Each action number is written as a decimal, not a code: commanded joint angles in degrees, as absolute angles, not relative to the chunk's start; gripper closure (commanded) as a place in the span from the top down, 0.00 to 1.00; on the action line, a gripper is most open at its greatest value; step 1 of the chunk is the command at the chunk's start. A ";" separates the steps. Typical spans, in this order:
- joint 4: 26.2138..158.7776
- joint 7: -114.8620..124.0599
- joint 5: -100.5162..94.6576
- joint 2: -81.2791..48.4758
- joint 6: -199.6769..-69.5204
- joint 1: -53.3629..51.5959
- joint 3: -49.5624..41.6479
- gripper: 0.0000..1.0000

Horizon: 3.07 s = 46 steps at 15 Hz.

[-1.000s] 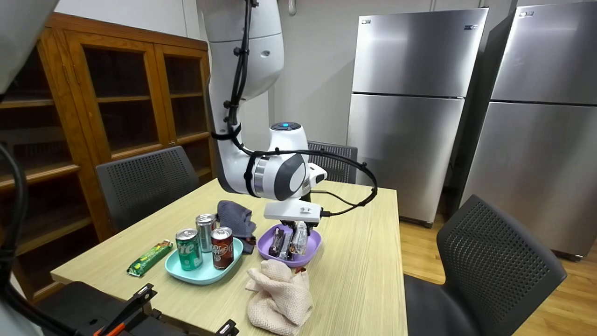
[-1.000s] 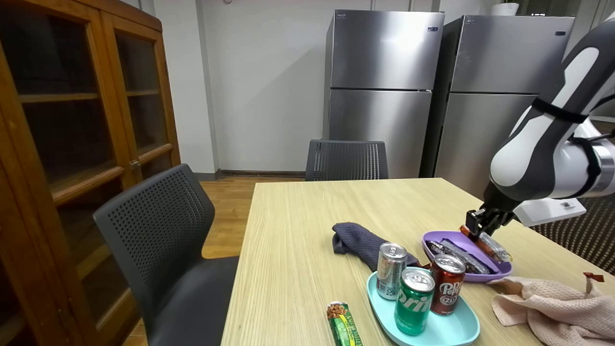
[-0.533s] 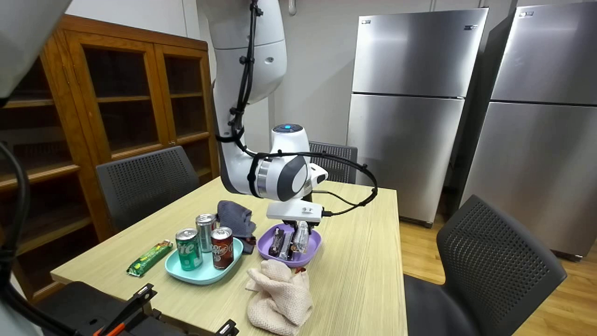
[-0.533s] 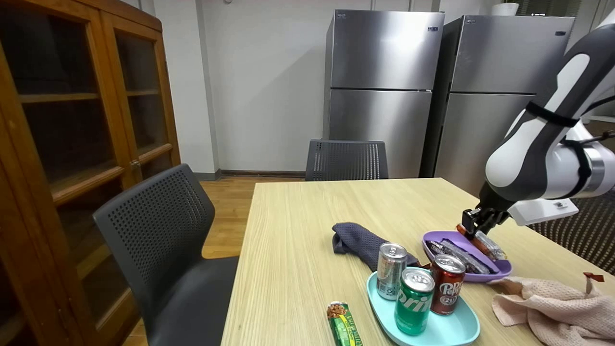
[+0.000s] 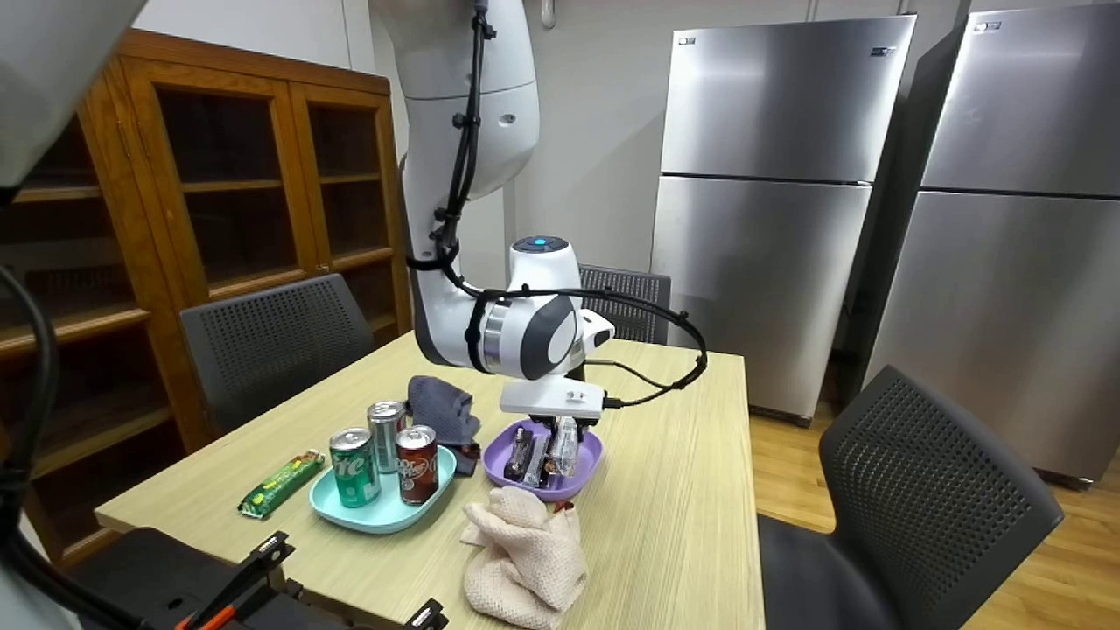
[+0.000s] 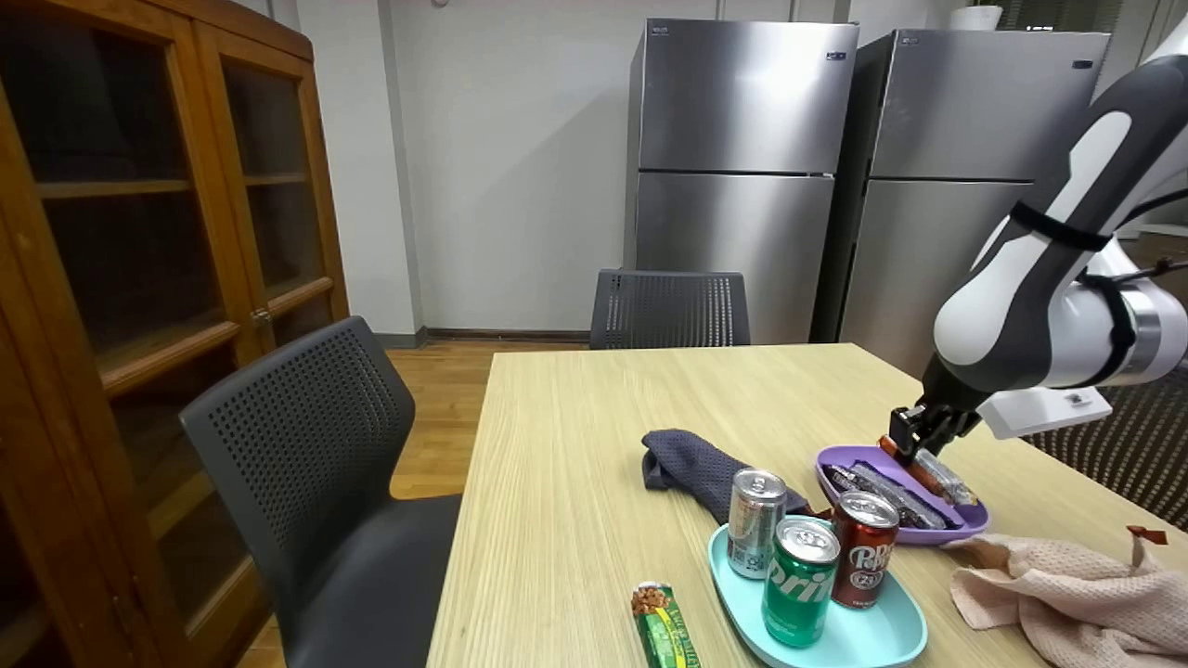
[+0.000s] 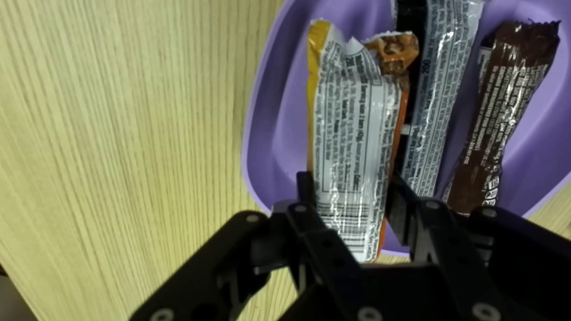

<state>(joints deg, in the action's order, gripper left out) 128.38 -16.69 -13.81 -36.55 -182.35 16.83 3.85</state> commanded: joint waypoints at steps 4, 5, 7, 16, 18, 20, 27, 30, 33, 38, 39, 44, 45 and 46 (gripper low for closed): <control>128.53 -15.71 -12.96 -35.36 -180.29 14.55 2.58 0.68; 128.77 -15.28 -12.91 -35.11 -180.25 13.04 1.40 0.74; 129.26 -14.60 -13.05 -34.46 -180.11 9.84 -1.22 0.88; 134.57 -18.68 -19.05 -25.89 -177.43 0.92 -2.54 1.00; 135.58 -19.54 -19.51 -23.62 -174.60 1.31 -0.04 1.00; 136.12 -20.65 -19.54 -21.72 -172.11 1.21 2.07 1.00; 135.67 -23.54 -18.34 -21.31 -170.92 0.73 6.98 1.00; 136.00 -24.14 -18.36 -21.00 -170.71 0.91 7.18 1.00; 136.07 -24.30 -18.37 -21.00 -170.70 1.07 7.17 1.00; 137.37 -20.81 -18.56 -19.12 -170.12 -1.52 5.66 1.00; 138.01 -20.68 -17.34 -18.60 -170.31 -1.13 6.78 1.00; 141.04 -13.10 -13.70 -15.21 -169.86 -5.02 6.88 1.00; 141.67 -11.15 -13.55 -14.48 -169.97 -6.30 6.76 1.00; 142.19 -8.12 -14.04 -13.57 -169.54 -8.47 5.74 1.00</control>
<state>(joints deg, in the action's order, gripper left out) 138.63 -14.93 -14.69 -18.71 -170.91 -3.67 7.57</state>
